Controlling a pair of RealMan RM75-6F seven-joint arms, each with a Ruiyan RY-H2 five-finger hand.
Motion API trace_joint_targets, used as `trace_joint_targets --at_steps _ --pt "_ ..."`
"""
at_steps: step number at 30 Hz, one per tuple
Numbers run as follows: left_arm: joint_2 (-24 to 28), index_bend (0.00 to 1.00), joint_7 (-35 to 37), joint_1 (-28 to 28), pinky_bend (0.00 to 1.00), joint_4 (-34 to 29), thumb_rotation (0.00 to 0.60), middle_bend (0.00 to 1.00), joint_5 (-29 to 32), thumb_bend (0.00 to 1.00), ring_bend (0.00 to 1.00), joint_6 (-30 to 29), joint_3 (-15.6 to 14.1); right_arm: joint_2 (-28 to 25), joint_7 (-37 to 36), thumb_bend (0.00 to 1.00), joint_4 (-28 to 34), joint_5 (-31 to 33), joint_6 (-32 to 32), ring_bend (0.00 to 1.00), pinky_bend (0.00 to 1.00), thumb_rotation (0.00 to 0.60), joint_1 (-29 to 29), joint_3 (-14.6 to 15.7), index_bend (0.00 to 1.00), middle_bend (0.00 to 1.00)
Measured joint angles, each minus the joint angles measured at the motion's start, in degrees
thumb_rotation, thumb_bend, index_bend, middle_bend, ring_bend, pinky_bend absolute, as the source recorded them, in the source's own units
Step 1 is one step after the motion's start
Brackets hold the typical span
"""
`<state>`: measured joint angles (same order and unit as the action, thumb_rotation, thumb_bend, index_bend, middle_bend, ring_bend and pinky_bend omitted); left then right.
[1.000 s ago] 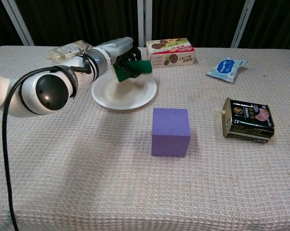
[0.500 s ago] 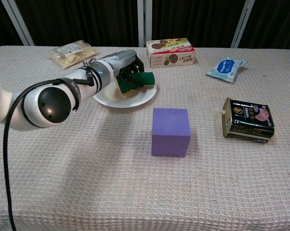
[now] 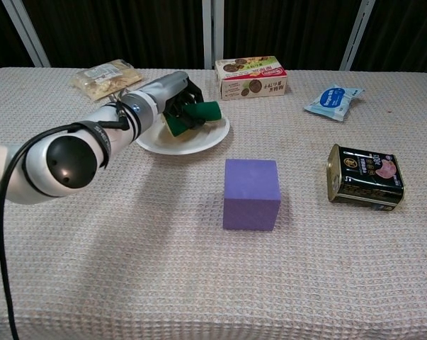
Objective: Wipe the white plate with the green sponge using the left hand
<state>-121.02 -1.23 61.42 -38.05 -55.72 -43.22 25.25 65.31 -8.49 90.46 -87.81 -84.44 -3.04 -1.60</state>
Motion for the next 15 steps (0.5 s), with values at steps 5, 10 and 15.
trace_joint_targets --at_steps 5,10,15 --pt "2.5 0.55 1.7 -2.4 0.32 -5.5 0.6 0.58 -4.2 0.37 0.41 -5.0 -1.6 0.1 -0.2 0.26 0.0 -0.6 -0.6 0.16 0.24 0.6 0.1 0.1 0.25 0.3" --pt "2.4 0.55 2.0 -4.2 0.28 -5.8 0.6 0.58 -8.1 0.37 0.4 -8.1 -5.0 0.2 -0.6 0.26 -0.3 -1.0 -0.9 0.16 0.24 0.6 0.3 0.2 0.25 0.3" --pt "0.0 0.55 2.6 -4.6 0.21 -1.7 0.6 0.58 -11.0 0.37 0.38 -9.9 -7.0 0.3 -0.8 0.26 -0.4 -1.2 -1.4 0.16 0.24 0.6 0.5 0.3 0.25 0.3"
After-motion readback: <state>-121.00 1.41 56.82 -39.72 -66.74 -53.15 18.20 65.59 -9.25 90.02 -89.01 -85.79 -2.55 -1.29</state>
